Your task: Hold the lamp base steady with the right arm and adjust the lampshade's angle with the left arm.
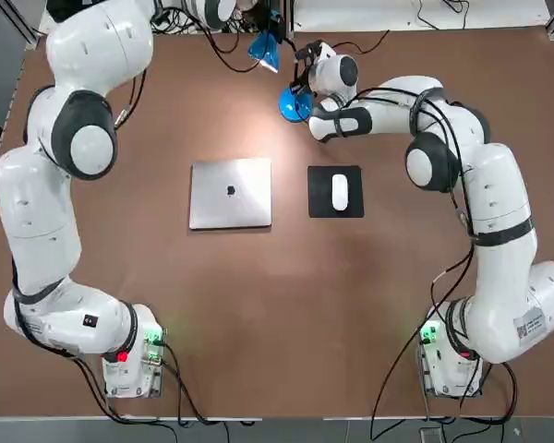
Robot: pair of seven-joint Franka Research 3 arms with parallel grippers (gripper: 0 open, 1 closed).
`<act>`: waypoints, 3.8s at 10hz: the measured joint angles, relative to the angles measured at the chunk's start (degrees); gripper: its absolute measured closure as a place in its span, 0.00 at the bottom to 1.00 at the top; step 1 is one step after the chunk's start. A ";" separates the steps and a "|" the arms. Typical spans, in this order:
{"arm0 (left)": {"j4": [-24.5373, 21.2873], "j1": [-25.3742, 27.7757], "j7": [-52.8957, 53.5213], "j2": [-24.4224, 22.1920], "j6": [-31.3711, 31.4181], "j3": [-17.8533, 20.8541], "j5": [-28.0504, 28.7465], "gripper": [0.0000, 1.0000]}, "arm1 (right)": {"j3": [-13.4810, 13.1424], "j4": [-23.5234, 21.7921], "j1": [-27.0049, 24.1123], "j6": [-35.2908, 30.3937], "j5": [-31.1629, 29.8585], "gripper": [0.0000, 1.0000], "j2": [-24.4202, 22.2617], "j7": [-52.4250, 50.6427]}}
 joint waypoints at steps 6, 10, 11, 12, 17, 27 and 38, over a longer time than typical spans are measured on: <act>-7.91 0.82 -0.99 -5.10 2.40 -0.29 0.51 0.34 | -0.14 0.02 0.20 0.11 -0.14 0.81 0.01 -0.02; -8.24 0.85 -1.66 -5.54 2.40 -0.29 0.51 0.33 | -0.17 0.03 0.22 0.18 -0.14 0.82 0.03 -0.01; -8.32 0.85 -2.83 -5.58 2.40 -0.34 0.51 0.34 | -0.17 0.03 0.23 0.18 -0.14 0.82 0.03 -0.02; -8.40 0.85 -4.38 -5.61 2.40 -0.48 0.51 0.33 | -0.17 0.03 0.23 0.19 -0.14 0.82 0.03 -0.02; -8.64 0.84 -8.19 -5.66 2.40 -0.60 0.51 0.35 | -0.19 0.03 0.23 0.20 -0.14 0.82 0.04 -0.02; -8.71 2.80 -11.99 -7.57 2.48 -2.73 0.51 0.00 | -0.32 0.16 0.24 0.27 -0.14 0.82 0.14 -0.01; -9.35 5.43 2.26 -36.13 -39.22 16.68 -3.72 0.00 | -1.72 1.79 0.14 -0.19 -0.12 0.30 1.20 0.97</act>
